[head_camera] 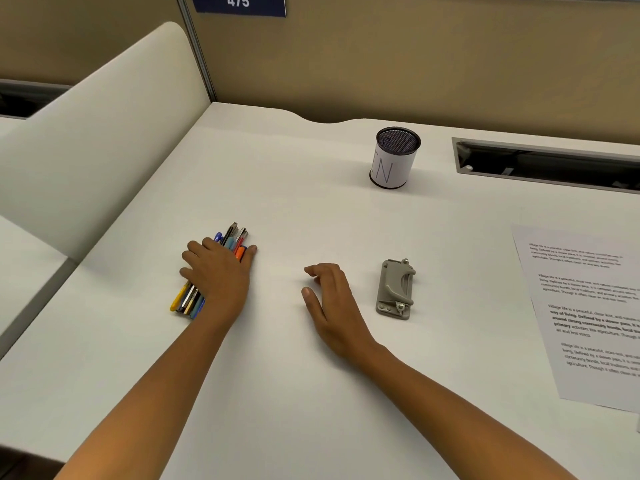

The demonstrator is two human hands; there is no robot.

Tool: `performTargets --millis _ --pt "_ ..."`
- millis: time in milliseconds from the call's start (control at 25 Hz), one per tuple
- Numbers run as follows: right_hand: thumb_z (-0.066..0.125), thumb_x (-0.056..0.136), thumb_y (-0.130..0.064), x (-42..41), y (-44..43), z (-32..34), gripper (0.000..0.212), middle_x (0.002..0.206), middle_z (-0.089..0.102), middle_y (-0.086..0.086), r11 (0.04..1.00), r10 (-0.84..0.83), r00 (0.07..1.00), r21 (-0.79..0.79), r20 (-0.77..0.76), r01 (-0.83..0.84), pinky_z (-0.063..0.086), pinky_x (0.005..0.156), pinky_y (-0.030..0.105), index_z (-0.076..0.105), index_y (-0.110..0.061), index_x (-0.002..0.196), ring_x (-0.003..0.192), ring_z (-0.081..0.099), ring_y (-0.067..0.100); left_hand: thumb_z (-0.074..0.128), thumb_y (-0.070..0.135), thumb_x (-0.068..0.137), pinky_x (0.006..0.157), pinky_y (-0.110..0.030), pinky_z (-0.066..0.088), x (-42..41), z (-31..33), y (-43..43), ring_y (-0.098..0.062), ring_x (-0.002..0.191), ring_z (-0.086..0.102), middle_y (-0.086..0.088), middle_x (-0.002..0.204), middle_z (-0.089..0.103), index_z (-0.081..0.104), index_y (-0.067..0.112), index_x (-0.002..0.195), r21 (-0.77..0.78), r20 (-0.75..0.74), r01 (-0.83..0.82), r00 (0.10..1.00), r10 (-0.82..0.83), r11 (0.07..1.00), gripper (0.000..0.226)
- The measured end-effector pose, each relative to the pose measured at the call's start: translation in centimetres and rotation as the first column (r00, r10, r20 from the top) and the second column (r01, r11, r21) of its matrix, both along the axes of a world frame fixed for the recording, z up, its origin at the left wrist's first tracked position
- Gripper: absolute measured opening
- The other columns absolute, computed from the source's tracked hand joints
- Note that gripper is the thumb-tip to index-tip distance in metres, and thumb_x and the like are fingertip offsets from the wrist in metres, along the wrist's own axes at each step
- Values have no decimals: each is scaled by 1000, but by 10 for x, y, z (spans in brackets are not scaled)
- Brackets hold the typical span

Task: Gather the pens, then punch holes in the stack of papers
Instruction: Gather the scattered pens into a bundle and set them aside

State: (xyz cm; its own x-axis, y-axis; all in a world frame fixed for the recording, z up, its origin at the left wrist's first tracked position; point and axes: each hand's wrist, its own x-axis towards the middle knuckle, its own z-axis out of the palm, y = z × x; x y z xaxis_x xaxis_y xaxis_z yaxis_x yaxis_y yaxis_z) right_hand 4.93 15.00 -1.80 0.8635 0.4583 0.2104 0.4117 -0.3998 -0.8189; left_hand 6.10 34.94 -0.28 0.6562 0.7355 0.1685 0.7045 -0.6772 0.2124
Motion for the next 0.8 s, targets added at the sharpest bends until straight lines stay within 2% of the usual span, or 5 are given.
performTargets --millis 400,600,800 --pt "45 98 -22 1 1 0 30 117 50 -3 1000 10 1000 9 -13 -10 40 99 24 48 -14 127 112 49 9 58 72 70 69 -45 43 -10 -1 3 -39 88 52 -23 99 54 52 -3 102 37 66 84 994 -86 996 82" --pt "45 98 -23 1 1 0 29 110 52 -3 1000 8 1000 18 -20 -7 42 96 27 48 -14 126 106 49 11 55 78 67 76 -46 44 -15 -4 -1 -39 98 53 -23 111 55 44 -3 125 -5 77 66 995 -66 998 100" --pt "44 99 -23 1 1 1 29 108 52 -5 1000 7 999 21 -36 -6 41 95 25 48 -14 126 105 49 11 56 76 69 79 -47 45 -17 -8 -3 -40 100 54 -24 114 54 41 -3 130 0 102 82 991 -82 997 101"
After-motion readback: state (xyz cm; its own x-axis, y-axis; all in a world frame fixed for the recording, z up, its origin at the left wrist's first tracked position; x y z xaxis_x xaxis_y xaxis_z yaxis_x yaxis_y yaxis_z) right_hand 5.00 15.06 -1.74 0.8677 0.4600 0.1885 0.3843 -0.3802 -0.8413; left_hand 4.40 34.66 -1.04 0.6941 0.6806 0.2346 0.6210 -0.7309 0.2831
